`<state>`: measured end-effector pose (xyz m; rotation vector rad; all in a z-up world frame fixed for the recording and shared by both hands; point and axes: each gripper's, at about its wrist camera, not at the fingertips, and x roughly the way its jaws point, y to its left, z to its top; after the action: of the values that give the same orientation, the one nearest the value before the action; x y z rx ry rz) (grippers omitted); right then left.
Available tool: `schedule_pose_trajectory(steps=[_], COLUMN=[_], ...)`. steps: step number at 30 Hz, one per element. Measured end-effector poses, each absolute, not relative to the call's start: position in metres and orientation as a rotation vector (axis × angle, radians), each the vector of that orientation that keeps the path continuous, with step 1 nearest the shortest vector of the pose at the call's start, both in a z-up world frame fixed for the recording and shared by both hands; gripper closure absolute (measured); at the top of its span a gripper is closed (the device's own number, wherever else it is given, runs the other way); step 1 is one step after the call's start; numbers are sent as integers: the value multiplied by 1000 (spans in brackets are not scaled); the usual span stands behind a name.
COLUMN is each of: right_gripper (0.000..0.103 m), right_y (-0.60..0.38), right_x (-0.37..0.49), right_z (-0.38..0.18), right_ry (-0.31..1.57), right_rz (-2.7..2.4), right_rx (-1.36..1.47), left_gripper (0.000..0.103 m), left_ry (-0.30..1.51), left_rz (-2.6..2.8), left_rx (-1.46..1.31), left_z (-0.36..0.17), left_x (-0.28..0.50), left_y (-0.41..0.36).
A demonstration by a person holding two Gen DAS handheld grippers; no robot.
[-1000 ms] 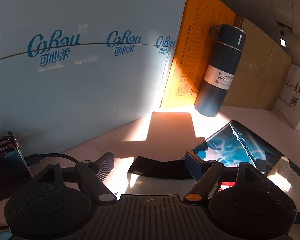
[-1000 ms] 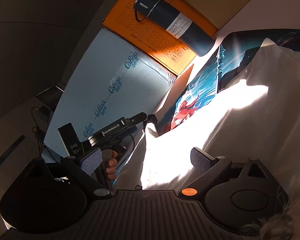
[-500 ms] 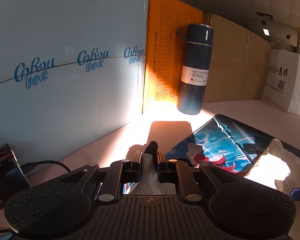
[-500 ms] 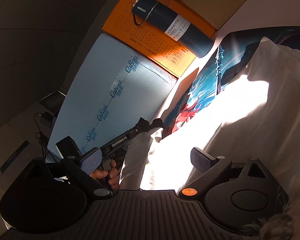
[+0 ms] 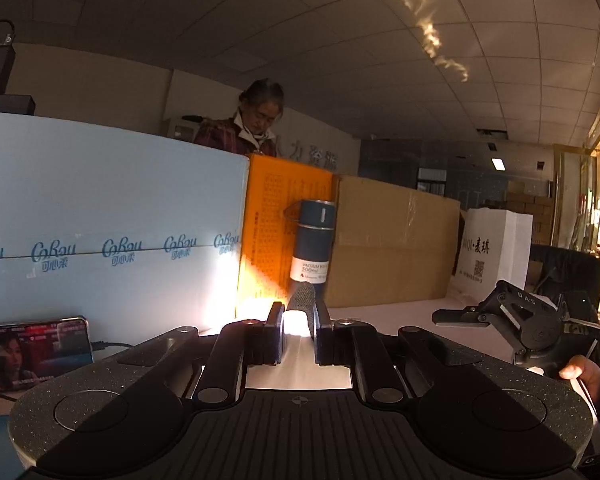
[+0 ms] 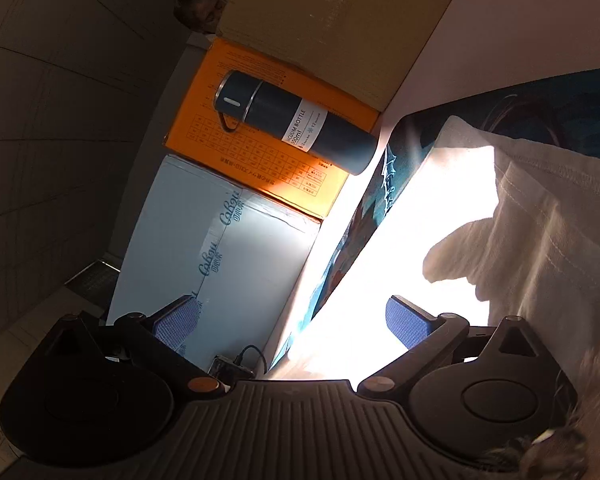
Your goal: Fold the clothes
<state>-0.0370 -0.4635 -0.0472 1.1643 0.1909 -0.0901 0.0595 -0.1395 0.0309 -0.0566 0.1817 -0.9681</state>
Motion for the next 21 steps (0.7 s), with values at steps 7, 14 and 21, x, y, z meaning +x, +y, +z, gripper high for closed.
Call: schedule_pose_trajectory(steps=[7, 14, 21], right_gripper=[3, 3, 2], right_y=[-481, -479, -462], right_x=[-61, -90, -67], right_z=[-35, -13, -18], right_ry=[224, 181, 243], right_rz=[-376, -565, -367], right_rx=[1059, 833, 774], left_gripper=[88, 32, 20], left_ry=[279, 392, 468], left_rz=[-971, -893, -776], left_rx=[-23, -11, 31], left_z=[7, 4, 0], left_x=[39, 42, 44], left_y=[-112, -114, -128])
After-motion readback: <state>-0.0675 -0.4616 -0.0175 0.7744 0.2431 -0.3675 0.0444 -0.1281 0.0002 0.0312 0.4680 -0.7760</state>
